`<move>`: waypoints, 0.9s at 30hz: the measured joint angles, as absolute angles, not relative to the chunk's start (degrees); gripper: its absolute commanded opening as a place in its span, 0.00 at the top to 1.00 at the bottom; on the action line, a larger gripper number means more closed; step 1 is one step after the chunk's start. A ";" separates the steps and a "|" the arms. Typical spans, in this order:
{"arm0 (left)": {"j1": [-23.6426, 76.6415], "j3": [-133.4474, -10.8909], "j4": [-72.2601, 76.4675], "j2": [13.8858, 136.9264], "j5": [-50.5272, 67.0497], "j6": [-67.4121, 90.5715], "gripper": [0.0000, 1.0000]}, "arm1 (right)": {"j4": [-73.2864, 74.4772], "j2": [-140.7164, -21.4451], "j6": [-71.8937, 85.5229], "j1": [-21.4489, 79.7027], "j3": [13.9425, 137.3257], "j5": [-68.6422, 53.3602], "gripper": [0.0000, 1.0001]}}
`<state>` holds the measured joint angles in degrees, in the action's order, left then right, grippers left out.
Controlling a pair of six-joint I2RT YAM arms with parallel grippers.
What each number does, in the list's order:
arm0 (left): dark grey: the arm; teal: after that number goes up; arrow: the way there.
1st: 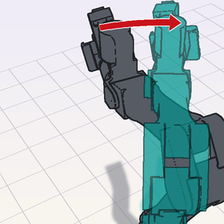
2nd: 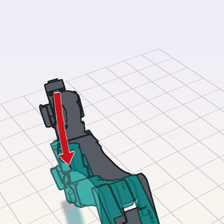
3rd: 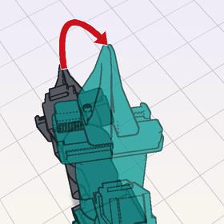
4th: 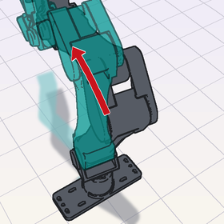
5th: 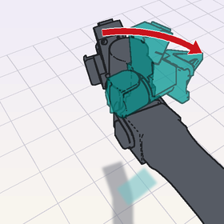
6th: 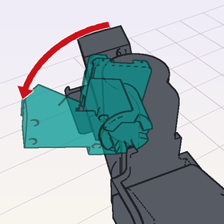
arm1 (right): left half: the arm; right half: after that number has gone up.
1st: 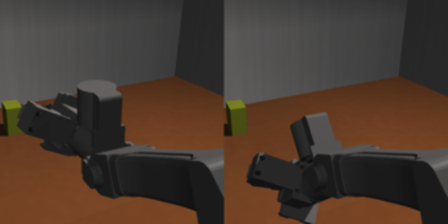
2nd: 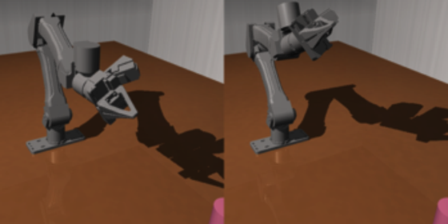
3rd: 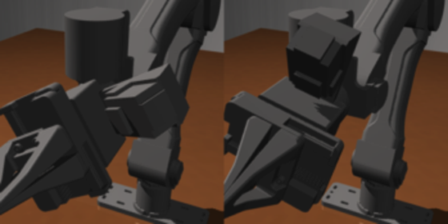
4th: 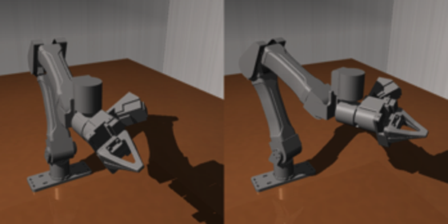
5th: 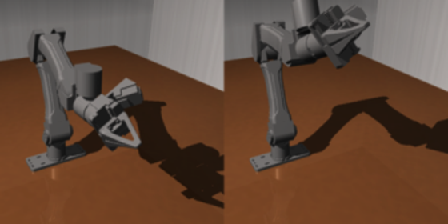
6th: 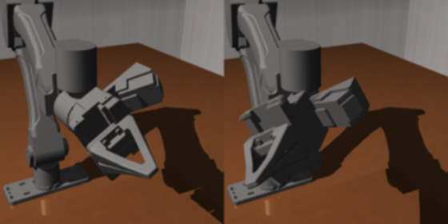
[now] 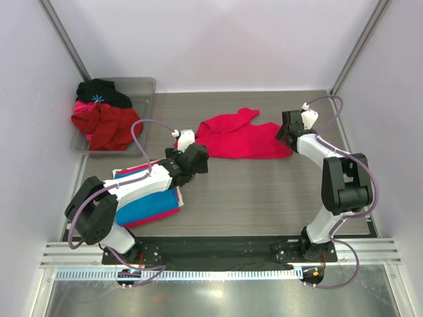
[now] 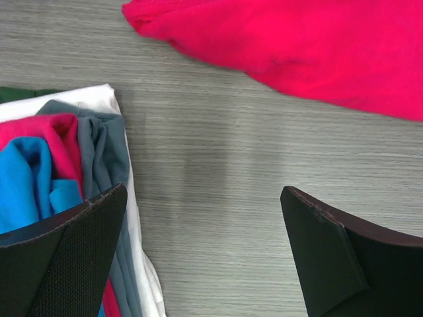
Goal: Fold and stack the t-shirts
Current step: Flatten the tshirt out
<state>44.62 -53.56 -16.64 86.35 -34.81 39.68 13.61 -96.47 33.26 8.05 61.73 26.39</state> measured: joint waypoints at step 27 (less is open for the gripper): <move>44.62 -45.08 -3.42 76.42 -31.62 35.00 0.05 | -8.32 -41.65 34.28 10.02 12.01 21.65 0.68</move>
<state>44.62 -45.08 -3.42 76.42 -31.62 35.00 -8.32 -41.65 34.28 10.02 12.01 21.65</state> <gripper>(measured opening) 0.958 0.269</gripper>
